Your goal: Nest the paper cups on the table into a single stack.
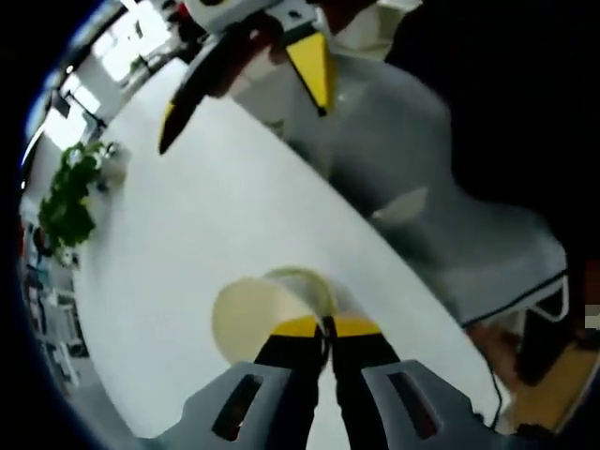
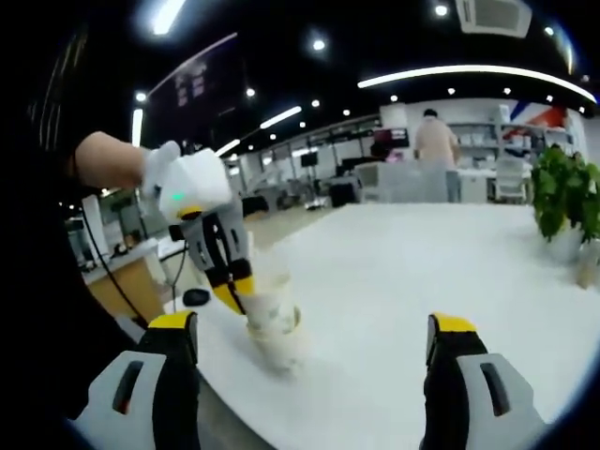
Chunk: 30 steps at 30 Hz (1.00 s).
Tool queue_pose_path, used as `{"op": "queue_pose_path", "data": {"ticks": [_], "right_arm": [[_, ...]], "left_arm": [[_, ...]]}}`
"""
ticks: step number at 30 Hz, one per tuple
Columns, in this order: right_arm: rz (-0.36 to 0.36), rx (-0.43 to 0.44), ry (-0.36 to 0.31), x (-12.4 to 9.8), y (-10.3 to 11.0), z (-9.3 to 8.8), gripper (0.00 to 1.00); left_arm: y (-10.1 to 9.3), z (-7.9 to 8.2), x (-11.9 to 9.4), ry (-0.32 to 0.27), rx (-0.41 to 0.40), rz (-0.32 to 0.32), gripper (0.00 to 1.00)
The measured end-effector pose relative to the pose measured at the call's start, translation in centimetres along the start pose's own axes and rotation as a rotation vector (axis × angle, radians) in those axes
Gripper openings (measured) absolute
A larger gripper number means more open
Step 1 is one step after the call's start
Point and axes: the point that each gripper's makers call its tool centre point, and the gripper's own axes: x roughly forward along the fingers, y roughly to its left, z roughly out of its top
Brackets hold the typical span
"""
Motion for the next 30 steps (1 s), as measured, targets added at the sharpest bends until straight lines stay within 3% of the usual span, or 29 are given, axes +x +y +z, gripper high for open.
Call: {"op": "queue_pose_path", "data": {"ticks": [5,17,28,30], "right_arm": [[0.0,0.007,0.002,0.0,0.2,-0.2,1.0],[-0.006,0.015,0.008,-0.3,-0.1,-0.4,1.0],[0.0,-0.005,0.03,0.0,0.3,-0.2,1.0],[0.005,-0.008,0.034,0.1,0.5,-0.1,1.0]], "left_arm": [[-0.3,-0.3,0.6,0.01,-0.003,-0.012,0.09],[-0.6,-0.1,0.9,-0.006,-0.032,-0.025,0.08],[-0.2,-0.3,-1.0,-0.047,-0.082,0.046,0.11],[-0.2,0.2,-1.6,-0.078,-0.092,0.068,0.12]]}}
